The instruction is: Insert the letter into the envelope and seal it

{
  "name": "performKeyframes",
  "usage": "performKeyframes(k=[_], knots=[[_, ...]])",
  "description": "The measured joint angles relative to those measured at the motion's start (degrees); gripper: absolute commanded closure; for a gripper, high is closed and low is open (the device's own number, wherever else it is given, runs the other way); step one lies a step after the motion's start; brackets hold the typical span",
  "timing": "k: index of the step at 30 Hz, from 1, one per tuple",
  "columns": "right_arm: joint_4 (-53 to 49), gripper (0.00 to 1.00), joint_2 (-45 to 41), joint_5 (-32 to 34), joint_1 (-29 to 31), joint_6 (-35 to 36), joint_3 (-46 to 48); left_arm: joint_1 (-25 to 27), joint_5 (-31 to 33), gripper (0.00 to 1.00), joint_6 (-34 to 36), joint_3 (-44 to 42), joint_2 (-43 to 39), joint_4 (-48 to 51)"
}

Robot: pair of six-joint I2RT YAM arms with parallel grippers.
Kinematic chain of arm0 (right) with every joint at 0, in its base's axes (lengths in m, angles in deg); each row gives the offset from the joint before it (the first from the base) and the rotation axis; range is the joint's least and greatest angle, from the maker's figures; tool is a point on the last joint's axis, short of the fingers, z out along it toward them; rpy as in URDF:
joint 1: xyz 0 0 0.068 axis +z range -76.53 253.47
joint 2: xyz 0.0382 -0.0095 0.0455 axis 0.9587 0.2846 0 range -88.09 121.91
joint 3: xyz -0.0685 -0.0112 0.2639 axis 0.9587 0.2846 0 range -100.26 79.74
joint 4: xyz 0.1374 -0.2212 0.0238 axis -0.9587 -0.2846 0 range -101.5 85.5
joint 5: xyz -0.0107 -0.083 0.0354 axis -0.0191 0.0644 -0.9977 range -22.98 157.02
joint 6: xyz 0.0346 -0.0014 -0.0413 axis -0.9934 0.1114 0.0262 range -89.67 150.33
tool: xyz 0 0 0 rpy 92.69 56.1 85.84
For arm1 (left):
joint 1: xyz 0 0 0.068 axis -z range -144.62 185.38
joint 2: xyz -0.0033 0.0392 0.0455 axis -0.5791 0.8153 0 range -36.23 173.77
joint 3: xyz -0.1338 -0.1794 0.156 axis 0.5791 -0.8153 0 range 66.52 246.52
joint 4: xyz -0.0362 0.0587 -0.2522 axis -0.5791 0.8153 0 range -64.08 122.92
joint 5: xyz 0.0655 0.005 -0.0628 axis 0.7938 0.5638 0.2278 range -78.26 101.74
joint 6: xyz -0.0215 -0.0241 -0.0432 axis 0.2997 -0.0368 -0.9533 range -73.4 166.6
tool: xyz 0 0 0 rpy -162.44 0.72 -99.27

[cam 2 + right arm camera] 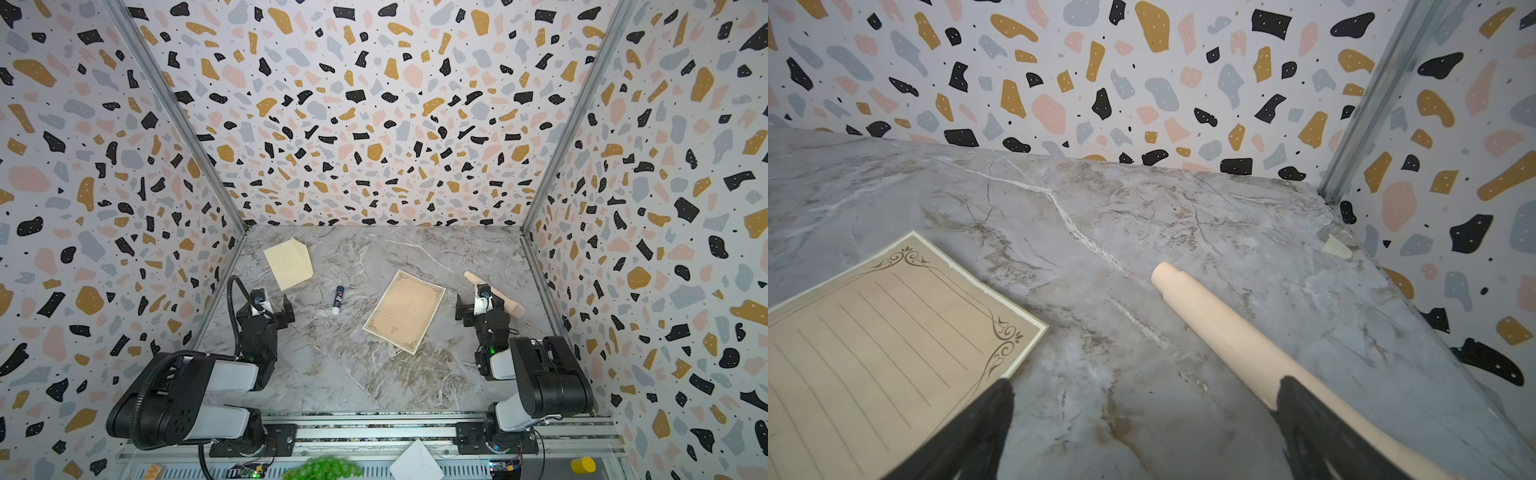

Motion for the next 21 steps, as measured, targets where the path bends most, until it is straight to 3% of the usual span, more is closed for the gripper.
performKeyframes(k=[21], knots=[[0.00, 0.01, 0.00, -0.87, -0.76, -0.17, 0.00, 0.00, 0.00, 0.00, 0.00, 0.00, 0.00, 0.00]])
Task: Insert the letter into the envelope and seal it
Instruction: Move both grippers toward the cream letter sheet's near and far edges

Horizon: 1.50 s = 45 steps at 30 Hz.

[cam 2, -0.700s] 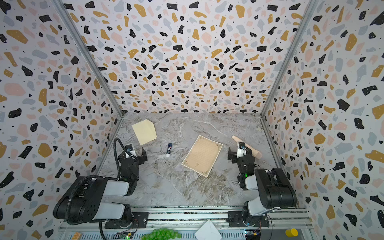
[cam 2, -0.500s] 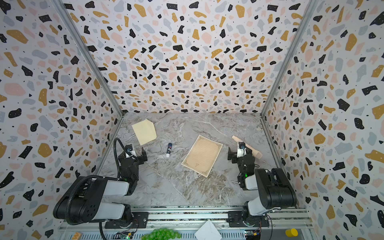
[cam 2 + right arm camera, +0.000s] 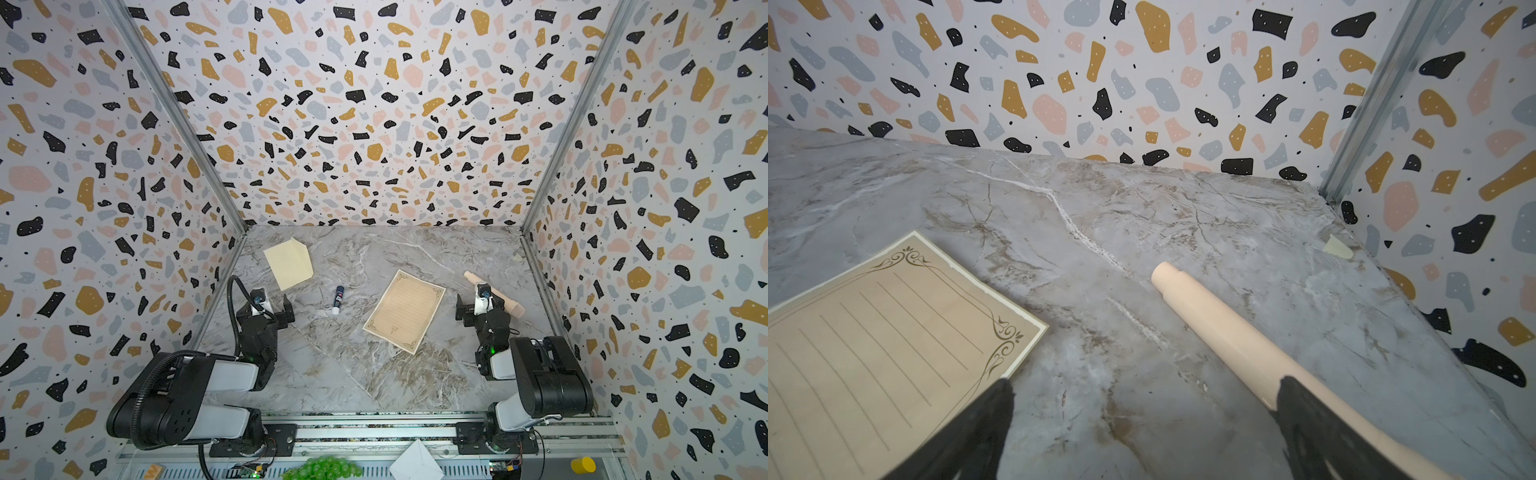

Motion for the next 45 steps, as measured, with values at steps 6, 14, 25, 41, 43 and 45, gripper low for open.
performKeyframes(k=[6, 14, 25, 41, 43, 45], knots=[[0.00, 0.01, 0.00, -0.68, -0.44, -0.09, 0.00, 0.00, -0.02, 0.01, 0.00, 0.00, 0.00, 0.00], [-12.41, 0.01, -11.32, 1.18, -0.44, -1.62, -1.95, 0.00, 0.22, 0.00, -0.07, -0.11, -1.27, 0.72], [-36.61, 0.01, -36.59, -4.72, -1.55, -21.18, -7.06, 1.36, -7.06, 0.00, -15.43, 7.87, -33.31, 26.80], [-48.94, 0.00, -19.28, -28.89, -0.94, -33.57, -9.33, 29.20, -31.01, 0.11, -25.35, 13.84, -22.40, 39.01], [-48.96, 0.00, -15.61, -29.66, -0.24, -33.79, -11.54, 30.67, -31.47, 0.16, -24.28, 15.65, -19.23, 40.39], [-48.96, 0.00, -11.89, -30.18, 0.35, -33.90, -14.43, 32.20, -31.45, 0.19, -22.64, 17.57, -16.35, 42.03]])
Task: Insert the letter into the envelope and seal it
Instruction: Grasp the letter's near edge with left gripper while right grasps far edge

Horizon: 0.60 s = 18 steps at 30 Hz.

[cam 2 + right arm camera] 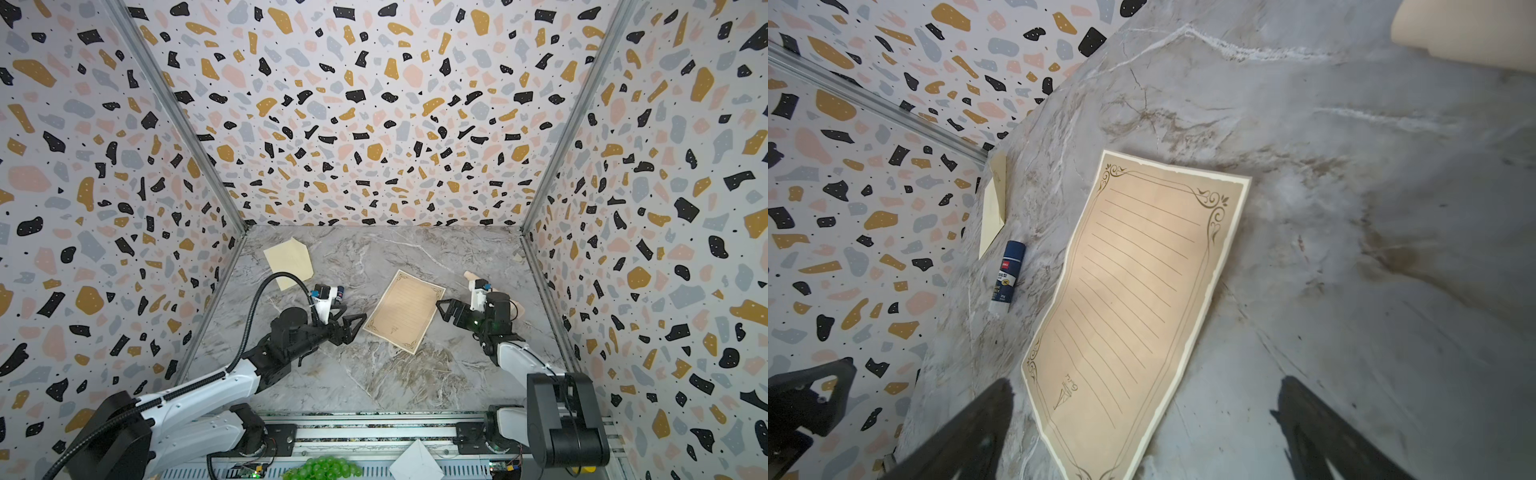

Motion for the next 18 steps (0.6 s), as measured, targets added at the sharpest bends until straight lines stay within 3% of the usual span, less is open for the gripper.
performKeyframes(k=[18], knots=[[-0.59, 0.09, 17.16, -0.61, 0.37, -0.04, -11.19, 6.75, 1.44, 0.57, 6.01, 5.99, 21.55, 2.36]])
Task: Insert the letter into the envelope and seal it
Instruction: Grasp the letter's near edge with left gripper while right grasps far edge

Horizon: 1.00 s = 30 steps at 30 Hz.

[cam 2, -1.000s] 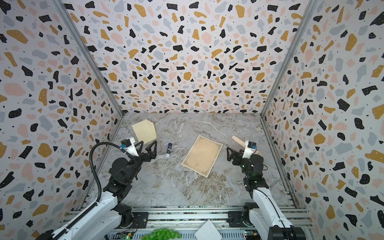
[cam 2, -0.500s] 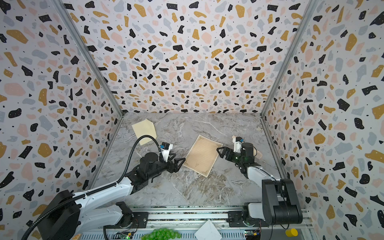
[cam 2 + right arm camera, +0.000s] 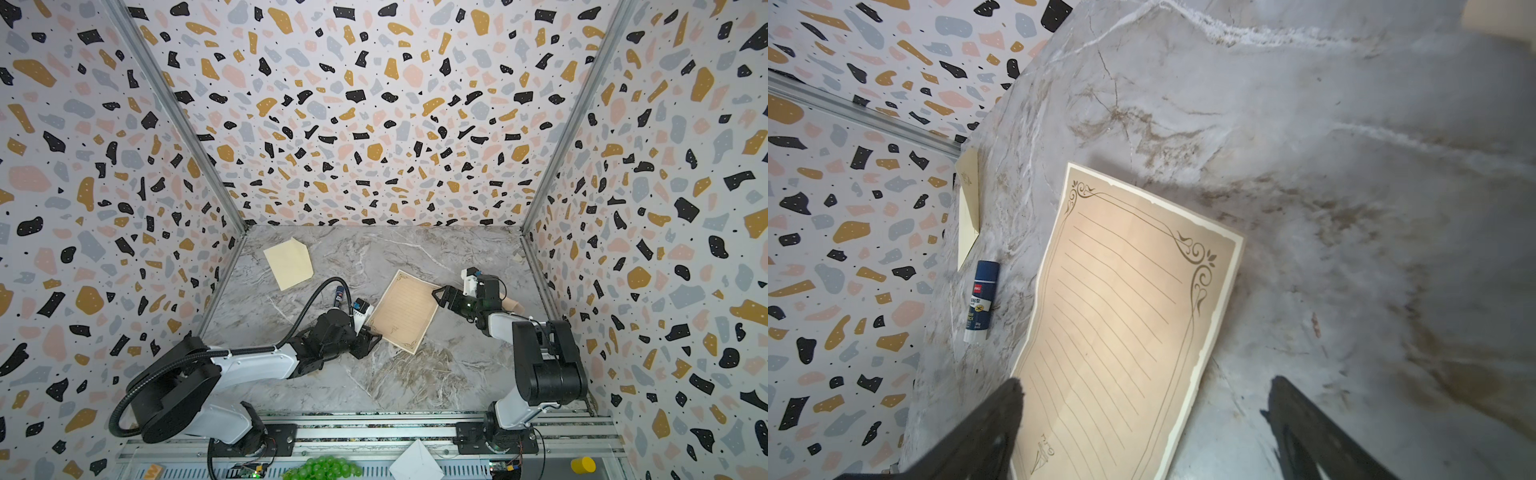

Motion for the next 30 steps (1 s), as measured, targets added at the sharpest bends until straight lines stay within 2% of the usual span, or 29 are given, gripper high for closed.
performKeyframes(k=[7, 24, 27, 30], knots=[[0.61, 0.15, 4.20, -0.66, -0.04, -0.02, -1.42, 0.15, 1.27, 0.72, 0.70, 2.03, 6.10, -0.04], [8.72, 0.29, 12.24, -5.95, -0.92, -2.47, -3.76, 0.17, 6.10, 0.88, 2.49, 4.72, 13.00, -1.38], [10.69, 0.36, 13.44, -7.37, -1.09, -3.43, -3.76, 0.17, 6.71, 0.89, 2.91, 4.87, 13.53, -2.16], [12.72, 0.48, 15.04, -8.81, -1.09, -4.35, -3.76, 0.17, 7.15, 0.89, 3.23, 5.07, 13.92, -2.60]])
